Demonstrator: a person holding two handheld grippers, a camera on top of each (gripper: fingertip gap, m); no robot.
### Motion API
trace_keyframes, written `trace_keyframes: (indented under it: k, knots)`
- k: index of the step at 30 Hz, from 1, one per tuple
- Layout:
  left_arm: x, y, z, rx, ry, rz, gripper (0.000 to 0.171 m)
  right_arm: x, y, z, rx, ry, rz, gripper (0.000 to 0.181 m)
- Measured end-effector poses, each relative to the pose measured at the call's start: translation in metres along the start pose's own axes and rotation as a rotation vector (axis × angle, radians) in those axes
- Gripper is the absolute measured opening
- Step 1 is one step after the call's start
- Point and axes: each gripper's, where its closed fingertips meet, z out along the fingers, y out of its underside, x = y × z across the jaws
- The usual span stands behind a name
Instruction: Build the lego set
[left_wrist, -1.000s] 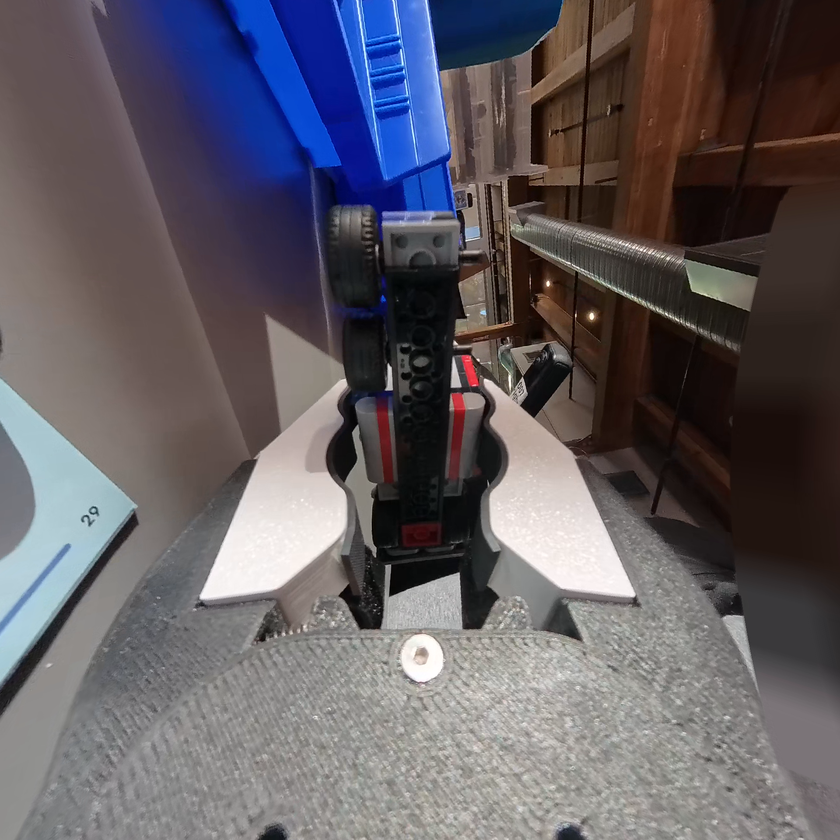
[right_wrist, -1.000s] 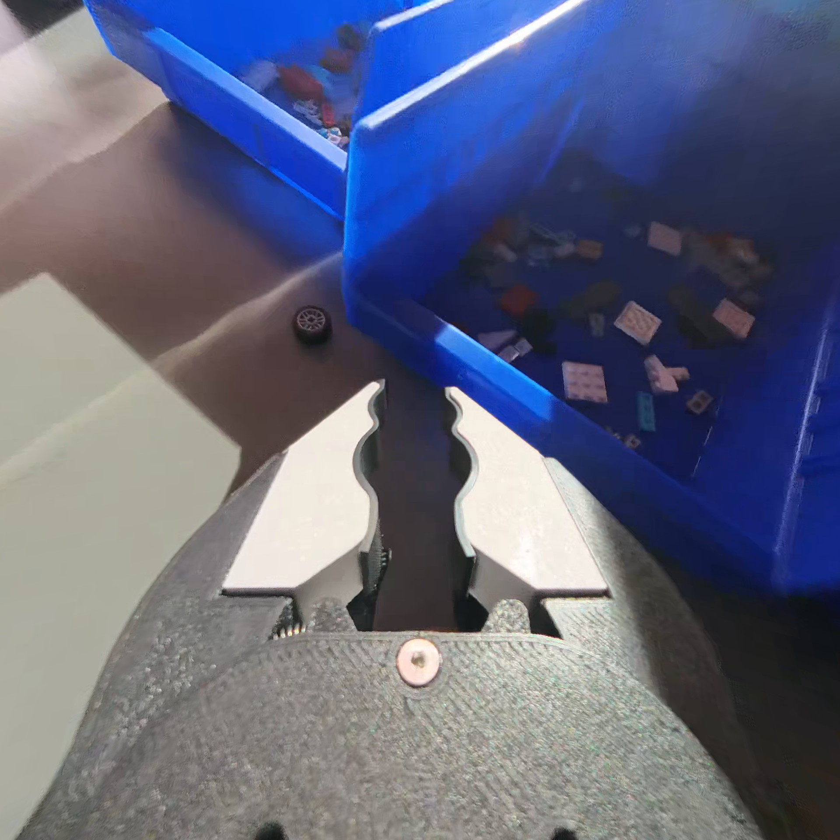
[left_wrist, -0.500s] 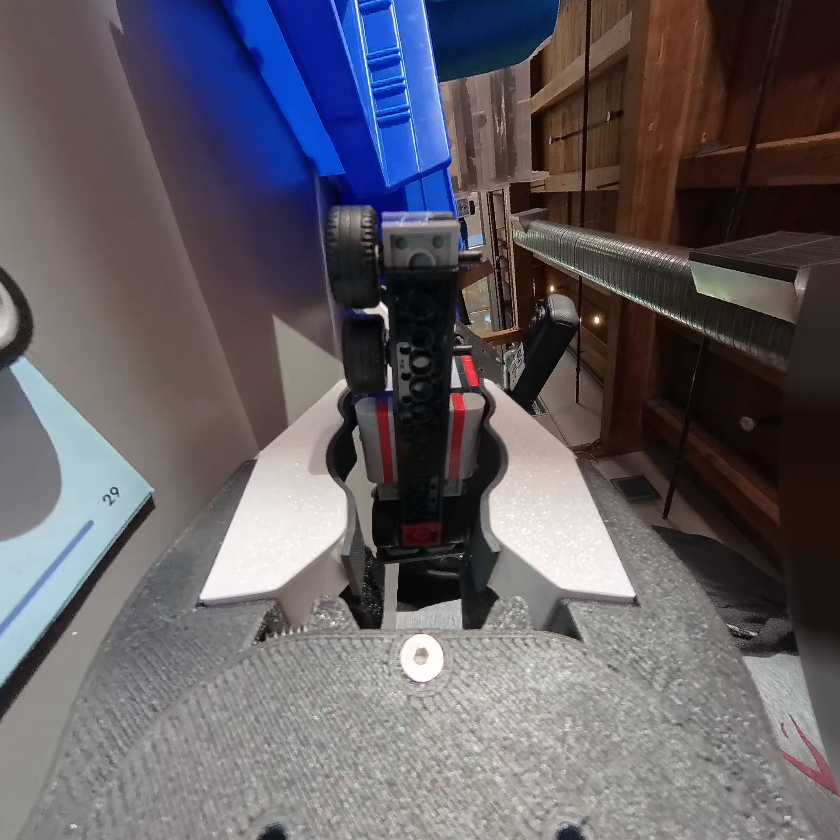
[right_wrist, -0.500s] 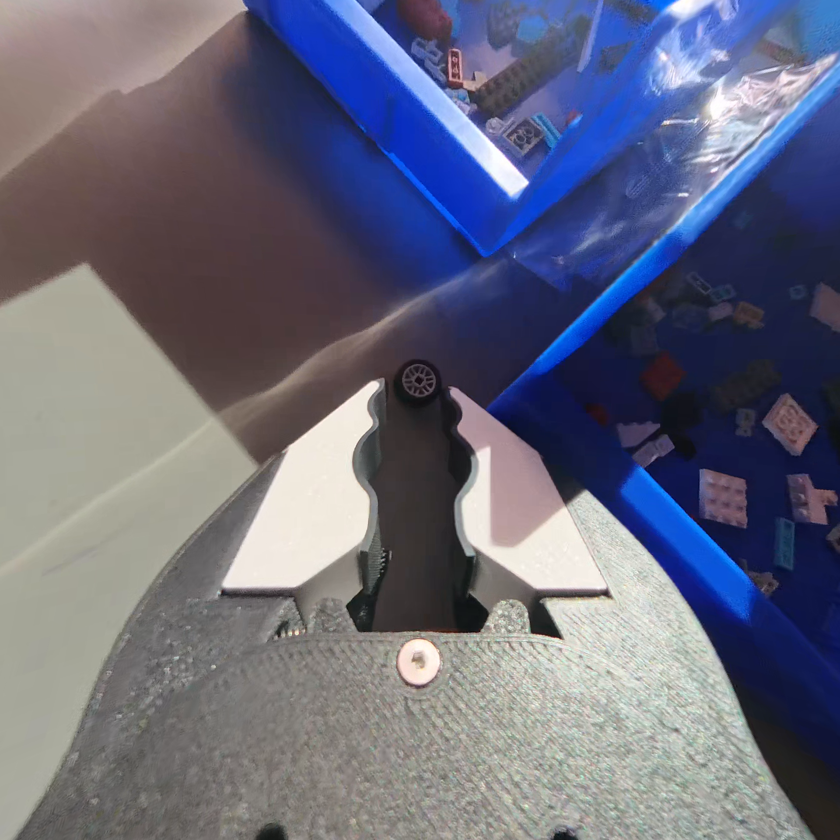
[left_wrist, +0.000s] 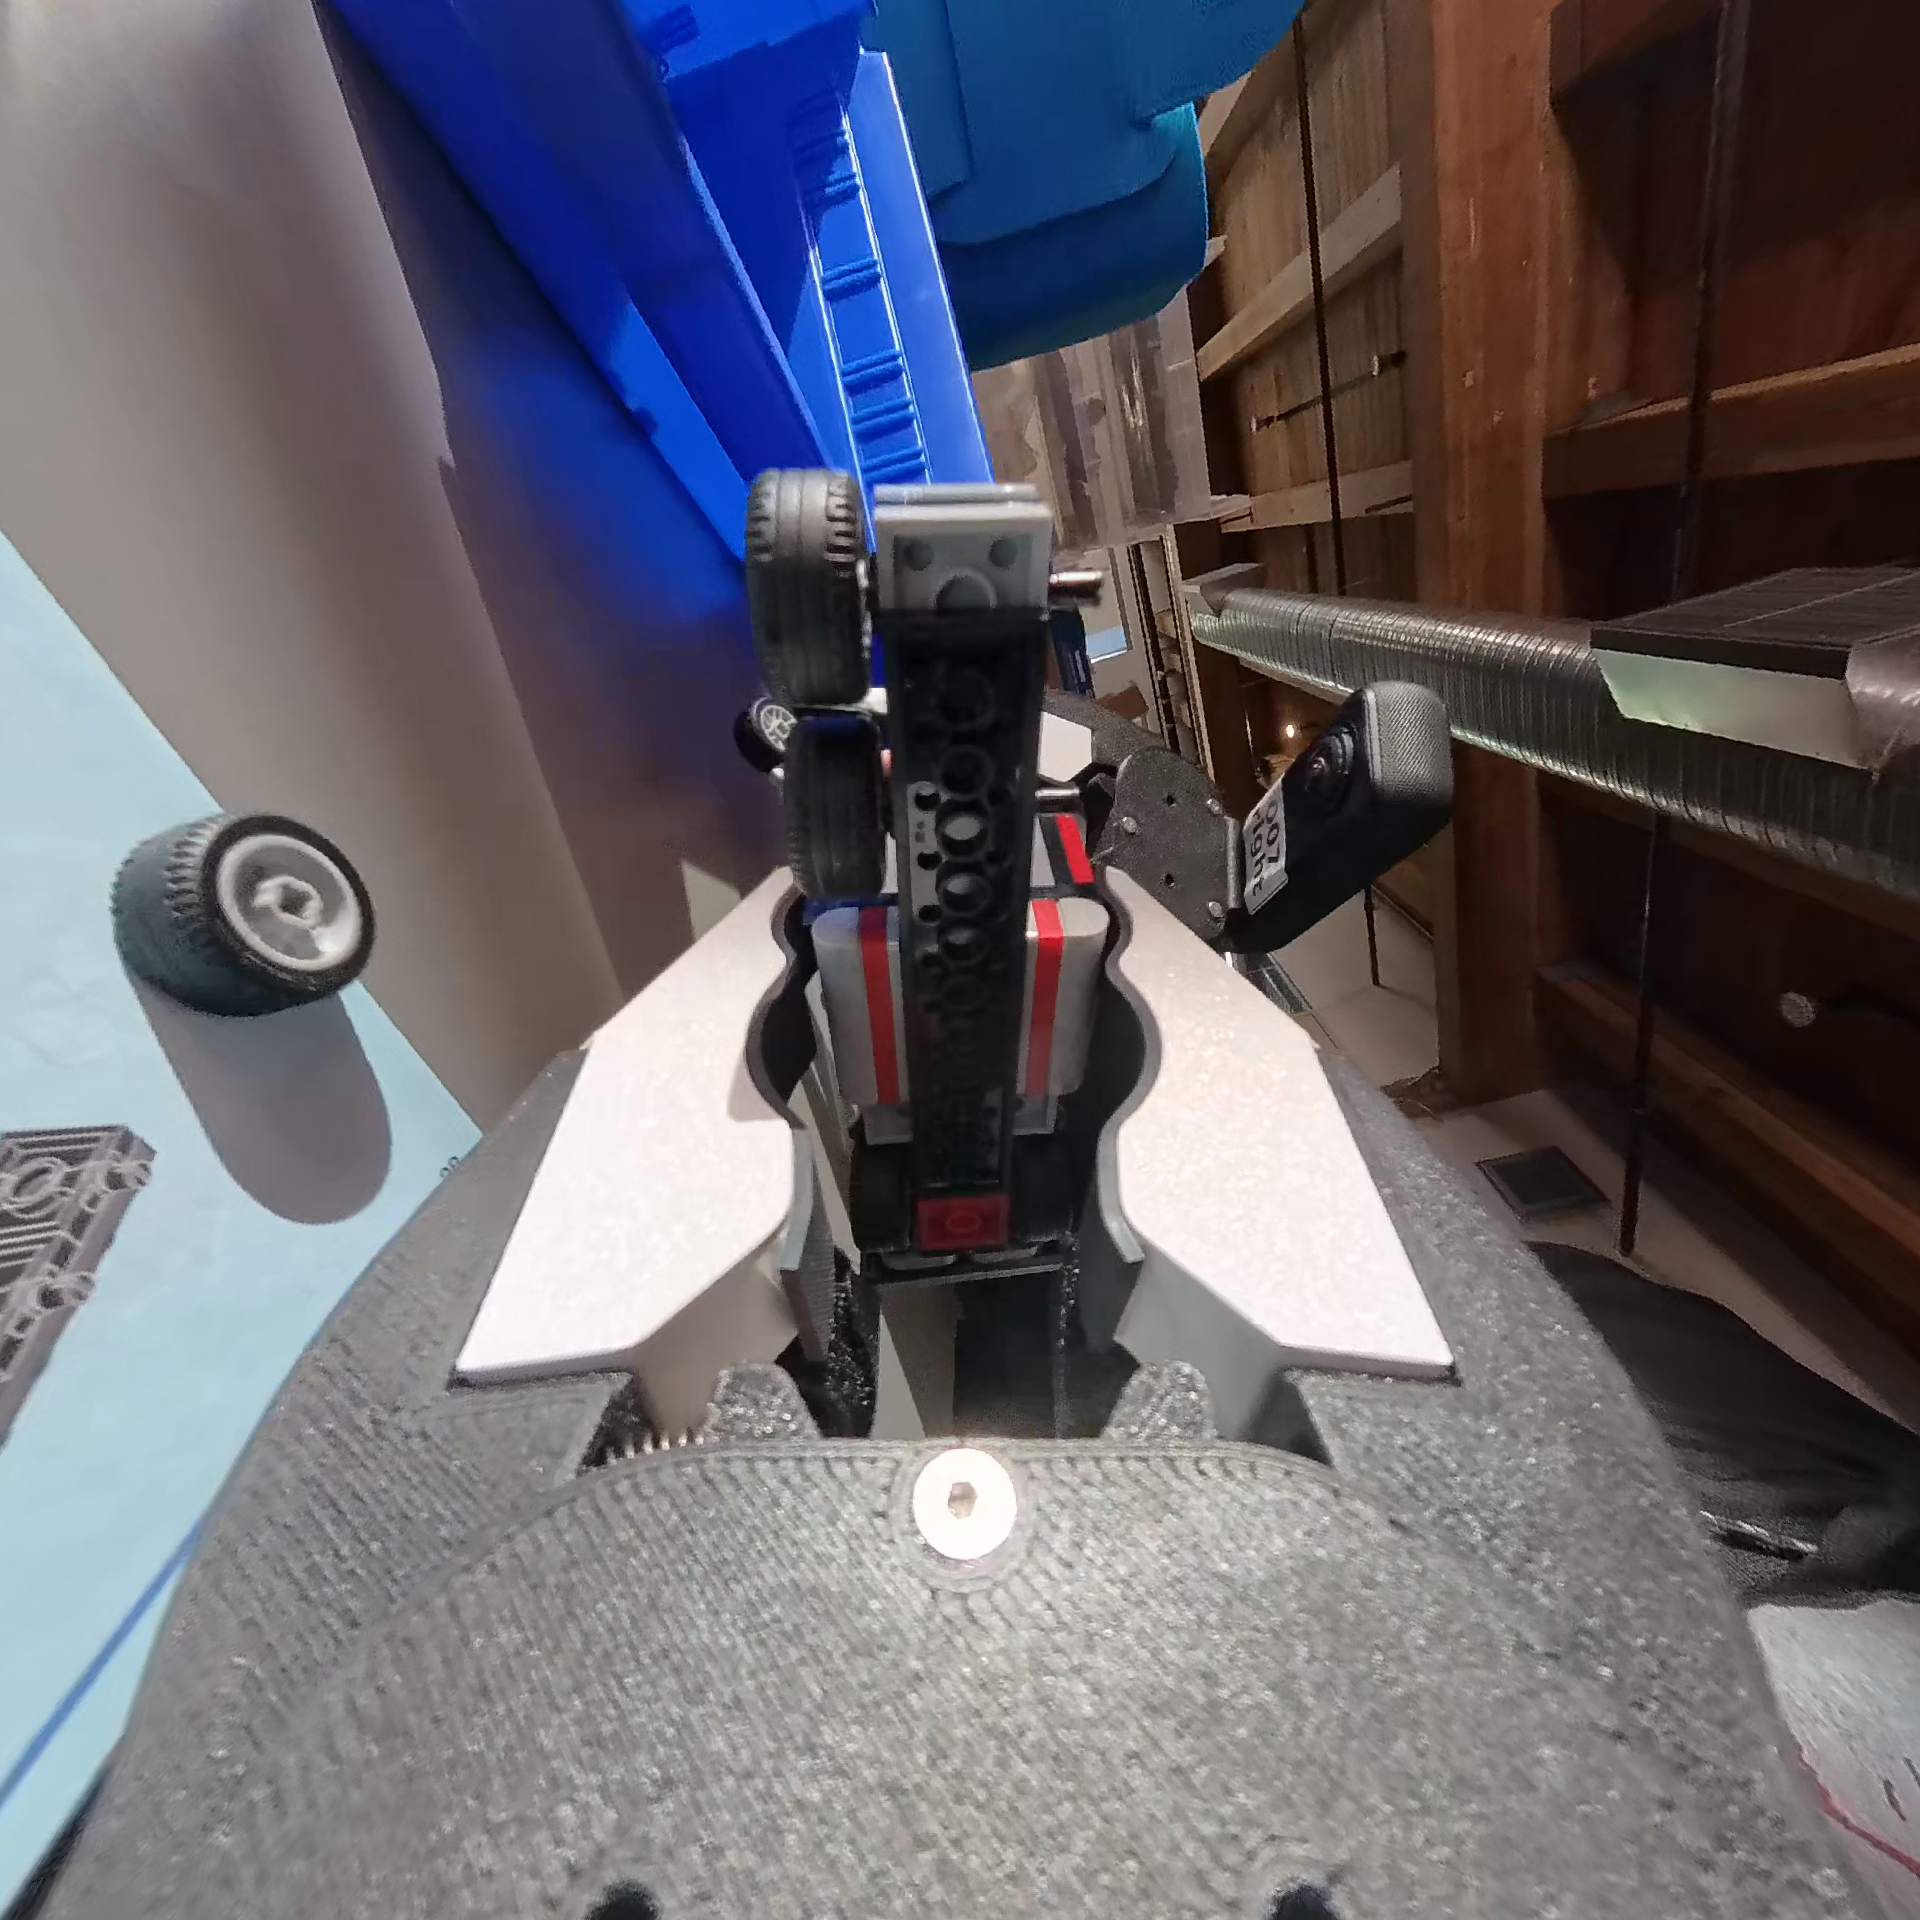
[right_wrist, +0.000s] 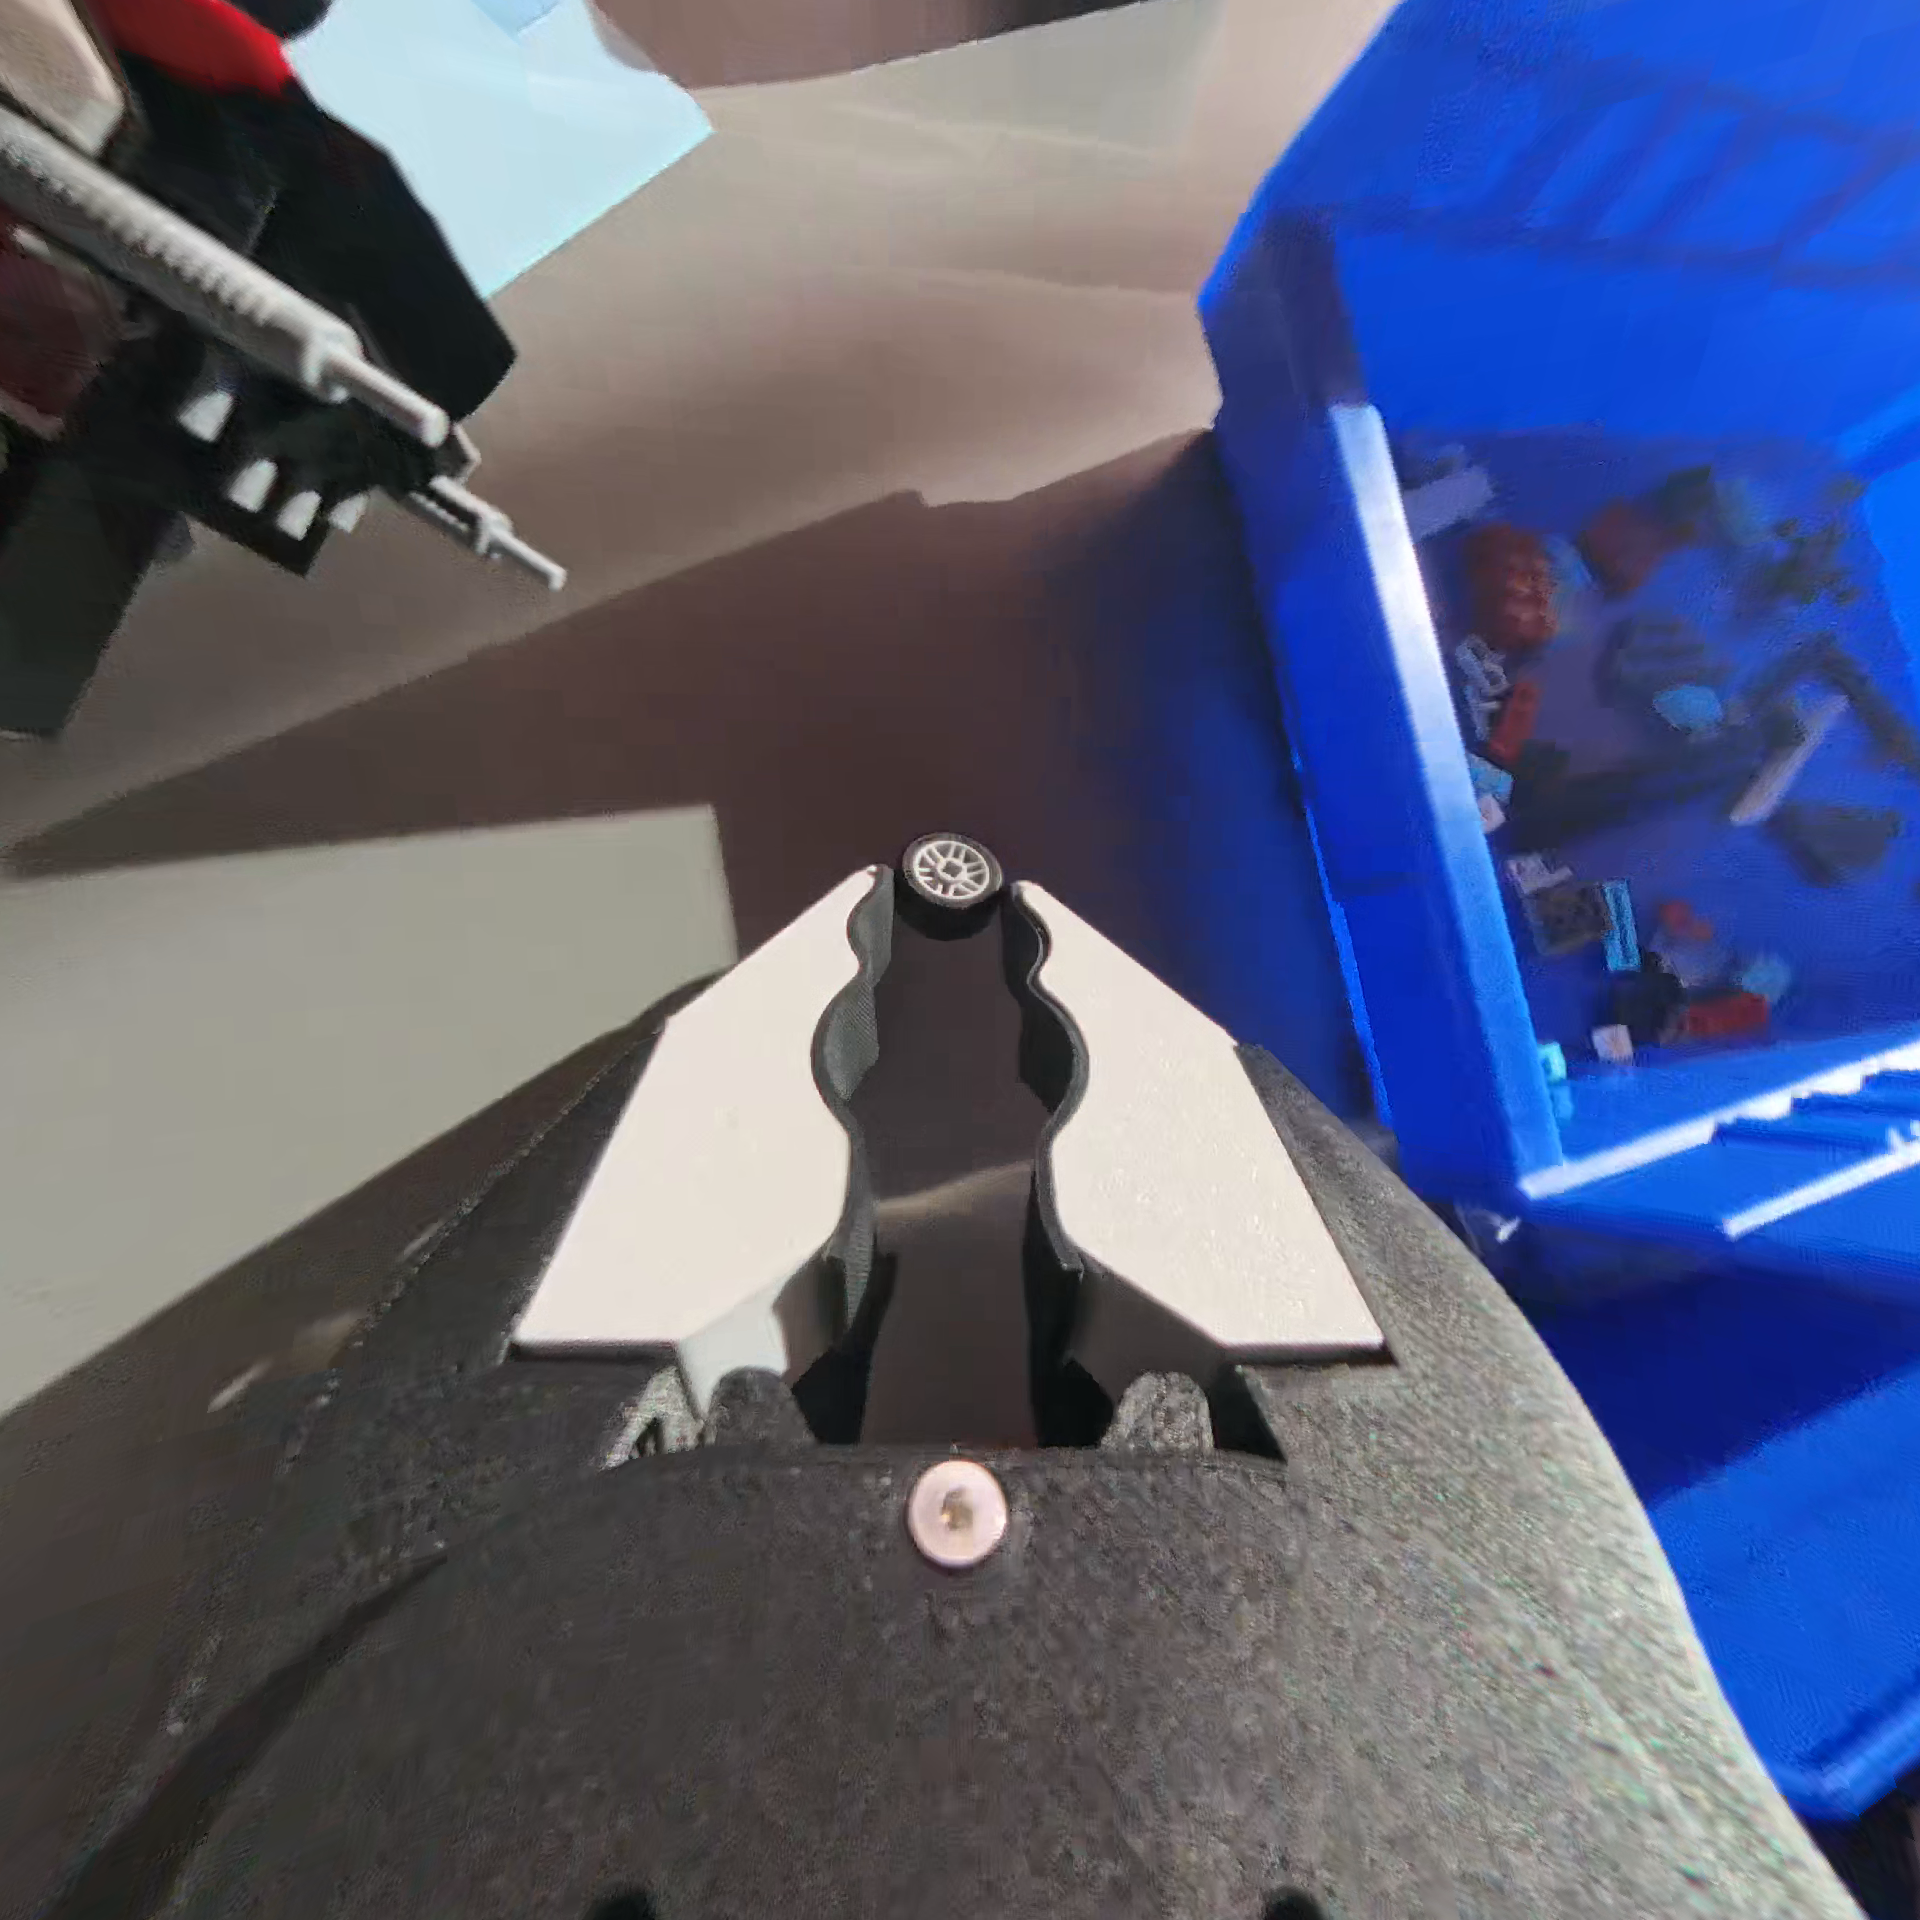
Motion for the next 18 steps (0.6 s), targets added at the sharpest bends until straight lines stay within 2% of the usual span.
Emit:
trace_keyframes:
  k: [8, 13, 18]
  knots:
    - [-0.011, -0.034, -0.024, 0.104, -0.057, 0.026, 0.052, -0.019, -0.024, 0.028, -0.191, -0.181, -0.268, 0.023]
    - [-0.015, -0.045, -0.033, 0.143, -0.070, 0.030, 0.052, -0.027, -0.040, 0.047, -0.194, -0.232, -0.335, 0.024]
    - [-0.018, -0.051, -0.038, 0.167, -0.080, 0.034, 0.053, -0.029, -0.044, 0.052, -0.151, -0.243, -0.309, 0.024]
